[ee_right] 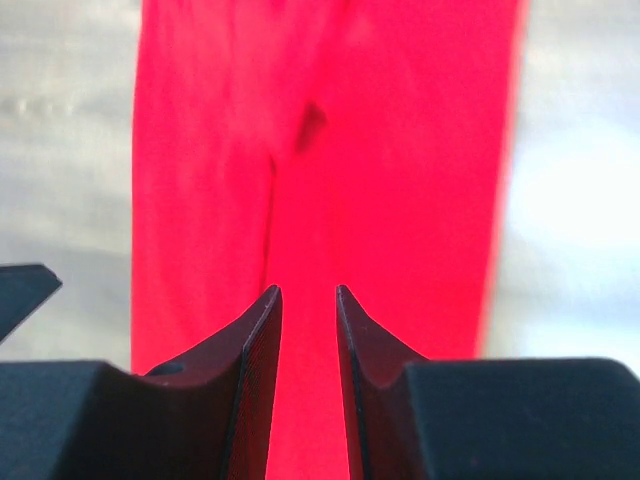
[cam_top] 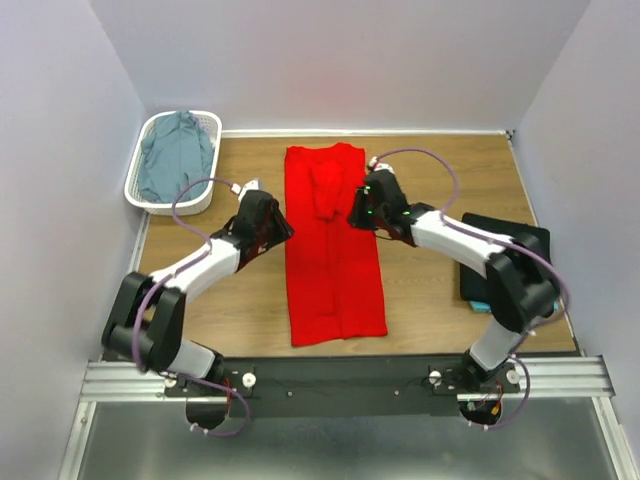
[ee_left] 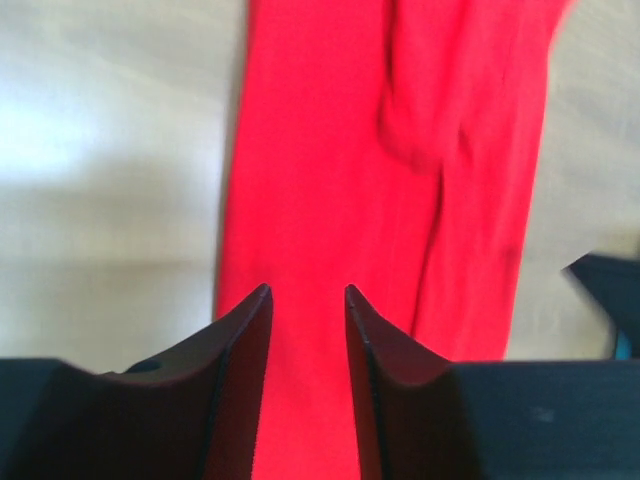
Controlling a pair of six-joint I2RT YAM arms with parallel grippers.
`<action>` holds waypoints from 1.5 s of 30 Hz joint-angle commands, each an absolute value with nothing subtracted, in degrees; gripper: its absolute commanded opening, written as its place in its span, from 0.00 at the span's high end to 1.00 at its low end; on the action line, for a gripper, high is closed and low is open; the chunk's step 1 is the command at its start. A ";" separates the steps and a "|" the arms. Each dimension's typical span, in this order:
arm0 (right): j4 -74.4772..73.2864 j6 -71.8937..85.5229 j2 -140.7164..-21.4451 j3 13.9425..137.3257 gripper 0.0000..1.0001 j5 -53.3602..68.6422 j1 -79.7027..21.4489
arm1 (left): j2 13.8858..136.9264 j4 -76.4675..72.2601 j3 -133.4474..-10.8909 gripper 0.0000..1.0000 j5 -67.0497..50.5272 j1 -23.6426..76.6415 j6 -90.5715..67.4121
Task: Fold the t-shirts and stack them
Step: Fold the tshirt
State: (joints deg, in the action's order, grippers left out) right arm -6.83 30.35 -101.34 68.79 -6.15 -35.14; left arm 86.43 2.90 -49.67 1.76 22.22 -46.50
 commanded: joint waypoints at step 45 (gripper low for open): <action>-22.33 47.99 -65.13 23.29 0.58 16.52 -39.55 | 62.31 28.74 -24.52 1.00 -3.25 55.28 -62.32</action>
State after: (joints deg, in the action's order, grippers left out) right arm -24.03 46.92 -64.29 24.75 15.46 -38.81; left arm 61.93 23.81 -24.32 -1.54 54.87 -64.45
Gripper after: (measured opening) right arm 0.435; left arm 0.079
